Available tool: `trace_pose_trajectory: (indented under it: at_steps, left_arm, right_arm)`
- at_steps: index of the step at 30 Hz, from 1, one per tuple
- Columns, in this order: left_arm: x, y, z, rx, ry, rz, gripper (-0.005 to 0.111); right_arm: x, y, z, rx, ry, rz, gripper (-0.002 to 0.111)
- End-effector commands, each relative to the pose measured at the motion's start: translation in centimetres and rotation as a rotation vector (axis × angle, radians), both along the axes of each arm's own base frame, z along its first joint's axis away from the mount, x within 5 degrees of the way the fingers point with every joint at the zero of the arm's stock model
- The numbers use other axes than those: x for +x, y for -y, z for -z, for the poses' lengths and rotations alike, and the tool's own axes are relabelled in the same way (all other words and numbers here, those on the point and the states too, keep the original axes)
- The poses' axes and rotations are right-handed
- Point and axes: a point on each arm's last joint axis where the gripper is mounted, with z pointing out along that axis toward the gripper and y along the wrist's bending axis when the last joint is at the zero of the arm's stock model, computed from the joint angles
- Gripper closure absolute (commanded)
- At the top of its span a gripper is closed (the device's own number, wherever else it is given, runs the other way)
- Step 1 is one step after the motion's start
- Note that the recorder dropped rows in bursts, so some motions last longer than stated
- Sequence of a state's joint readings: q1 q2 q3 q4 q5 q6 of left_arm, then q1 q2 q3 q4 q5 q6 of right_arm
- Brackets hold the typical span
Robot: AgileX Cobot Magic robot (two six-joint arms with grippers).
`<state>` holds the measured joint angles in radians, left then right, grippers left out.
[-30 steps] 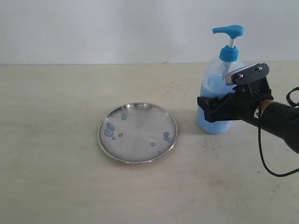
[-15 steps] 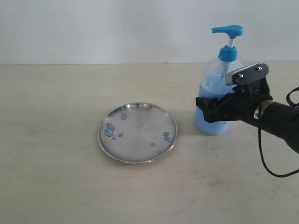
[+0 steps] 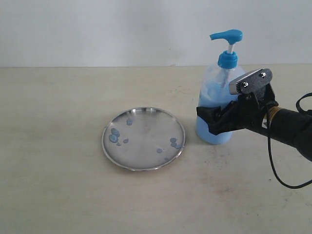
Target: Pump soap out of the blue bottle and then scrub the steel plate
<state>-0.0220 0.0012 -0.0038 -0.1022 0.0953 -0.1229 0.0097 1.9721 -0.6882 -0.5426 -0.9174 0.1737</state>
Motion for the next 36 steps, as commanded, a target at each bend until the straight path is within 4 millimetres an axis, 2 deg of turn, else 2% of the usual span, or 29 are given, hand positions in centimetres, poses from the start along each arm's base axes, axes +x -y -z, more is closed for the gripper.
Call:
trace_pose_trajectory:
  at_steps: [1, 3, 5, 7, 9, 13, 16, 22, 25, 29, 33, 36]
  left_arm:
    - [0.0, -0.1, -0.7, -0.252, 0.085, 0.0, 0.102]
    - [-0.1, -0.2, -1.1, -0.329, 0.121, -0.004, 0.102]
    - [-0.1, -0.2, -1.4, -0.329, 0.123, 0.0, 0.102]
    - [-0.1, -0.1, -2.8, -0.321, 0.122, 0.009, 0.102]
    - [1.0, 0.0, -4.5, -0.252, 0.042, 0.005, 0.102]
    - [5.1, 0.2, -9.0, -0.016, -0.1, 0.013, 0.102]
    - [8.8, 0.5, -10.9, 0.163, -0.228, 0.054, 0.102]
    - [11.6, 0.8, -11.9, 0.359, -0.326, 0.122, 0.102]
    - [12.0, 0.8, -13.5, 0.43, -0.271, 0.121, 0.102]
    - [12.0, 0.9, -15.7, 0.662, -0.22, 0.159, 0.102]
    - [12.8, 1.6, -16.5, 0.645, -0.255, 0.253, 0.102]
    - [13.9, 2.8, -16.5, 0.654, -0.281, 0.418, 0.102]
  right_arm:
    - [0.1, -0.2, -0.6, 0.009, 0.044, -0.014, 0.108]
    - [0.1, -0.2, -0.6, 0.009, 0.044, -0.014, 0.108]
    - [0.1, -0.2, -0.6, 0.002, 0.048, -0.016, 0.108]
    - [0.1, -0.2, -0.6, -0.017, 0.058, -0.023, 0.108]
    - [0.1, -0.2, -0.6, -0.025, 0.062, -0.026, 0.108]
    - [0.5, -0.1, -0.8, -0.041, 0.067, -0.025, 0.108]
    - [1.6, -1.1, -1.0, -0.097, 0.03, -0.044, 0.108]
    - [1.9, -2.8, -0.9, -0.147, -0.007, -0.072, 0.108]
    - [1.9, -3.3, -0.9, -0.15, -0.007, -0.083, 0.108]
    - [1.9, -3.1, -0.7, -0.185, -0.031, -0.076, 0.108]
    - [1.9, -2.7, -0.4, -0.233, -0.044, -0.045, 0.108]
    - [1.9, -2.7, -0.4, -0.258, -0.032, -0.055, 0.108]
